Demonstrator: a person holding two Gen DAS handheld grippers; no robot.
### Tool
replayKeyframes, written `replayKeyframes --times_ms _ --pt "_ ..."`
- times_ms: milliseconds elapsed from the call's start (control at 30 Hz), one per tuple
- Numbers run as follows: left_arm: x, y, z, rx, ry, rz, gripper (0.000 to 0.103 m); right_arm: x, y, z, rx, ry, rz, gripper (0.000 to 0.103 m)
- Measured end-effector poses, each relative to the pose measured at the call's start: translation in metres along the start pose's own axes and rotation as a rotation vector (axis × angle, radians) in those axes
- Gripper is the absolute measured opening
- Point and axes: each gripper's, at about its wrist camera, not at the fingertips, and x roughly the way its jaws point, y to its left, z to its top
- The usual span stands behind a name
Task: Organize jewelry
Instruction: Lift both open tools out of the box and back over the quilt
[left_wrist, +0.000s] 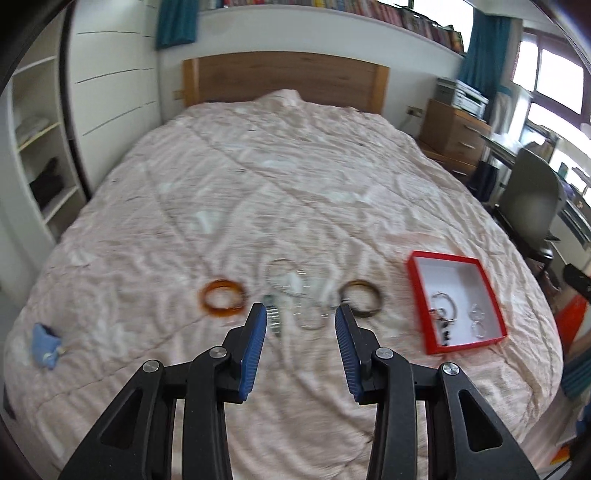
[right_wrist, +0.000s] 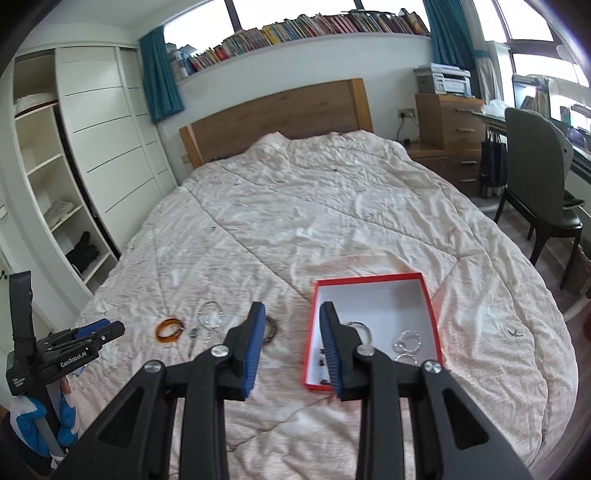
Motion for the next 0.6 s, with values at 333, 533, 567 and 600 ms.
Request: replayKeyframes --times_ms 333,533,567,600 --pt "-0.030 0.051 0.021 -0.038 -0.053 0.106 0.038 0.000 0.039 0.024 -0.054 -0.029 0.066 0.029" --pt "-0.029 0.062 0.055 -0.037 -0.080 0.139 0.038 0.015 0.052 0.056 -0.070 -0.058 0.090 0.029" --pt "-0.026 0.063 0.061 -0.036 -0.083 0.141 0.038 0.018 0.053 0.061 -0.073 -0.062 0.093 0.029" --pt "-0.023 0.063 0.063 -0.036 -0.083 0.140 0.038 0.022 0.055 0.064 -0.076 -0.064 0.096 0.029"
